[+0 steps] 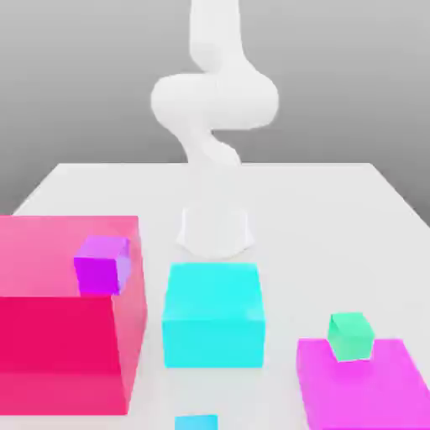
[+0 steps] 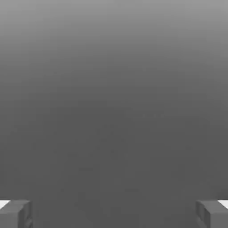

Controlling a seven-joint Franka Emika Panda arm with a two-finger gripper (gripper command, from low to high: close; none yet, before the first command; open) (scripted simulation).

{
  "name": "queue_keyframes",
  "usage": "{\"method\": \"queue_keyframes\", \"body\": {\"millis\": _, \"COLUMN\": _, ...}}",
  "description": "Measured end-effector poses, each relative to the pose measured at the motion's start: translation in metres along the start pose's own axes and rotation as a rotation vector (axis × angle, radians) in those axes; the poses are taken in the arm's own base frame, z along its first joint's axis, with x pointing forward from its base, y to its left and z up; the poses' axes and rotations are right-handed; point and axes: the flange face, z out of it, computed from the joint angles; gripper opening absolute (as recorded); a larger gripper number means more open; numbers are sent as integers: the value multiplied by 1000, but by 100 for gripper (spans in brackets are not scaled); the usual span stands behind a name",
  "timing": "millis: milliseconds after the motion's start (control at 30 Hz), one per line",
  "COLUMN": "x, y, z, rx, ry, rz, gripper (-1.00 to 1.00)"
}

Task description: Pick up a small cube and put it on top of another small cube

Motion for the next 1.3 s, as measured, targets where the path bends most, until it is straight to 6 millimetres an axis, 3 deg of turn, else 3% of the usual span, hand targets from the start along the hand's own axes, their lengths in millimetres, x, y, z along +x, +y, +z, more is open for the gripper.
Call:
{"method": "queue_keyframes", "body": {"millis": 233, "x": 0, "y": 6, "z": 125, "rx": -134, "ry": -120, "rz": -20, "gripper": 0}}
{"method": "queue_keyframes", "body": {"millis": 500, "x": -25, "y": 39, "z": 262, "rx": -275, "ry": -262, "rz": -39, "gripper": 0}}
{"method": "queue_keyframes", "body": {"millis": 800, "x": -83, "y": 108, "z": 398, "rx": -423, "ry": -432, "rz": -57, "gripper": 0}}
{"method": "queue_keyframes", "body": {"millis": 1100, "x": -156, "y": 186, "z": 504, "rx": -504, "ry": -537, "rz": -64, "gripper": 0}}
{"method": "queue_keyframes", "body": {"millis": 1133, "x": -161, "y": 190, "z": 510, "rx": -504, "ry": -537, "rz": -64, "gripper": -100}}
{"method": "queue_keyframes", "body": {"millis": 1300, "x": -161, "y": 190, "z": 510, "rx": -504, "ry": -537, "rz": -64, "gripper": -100}}
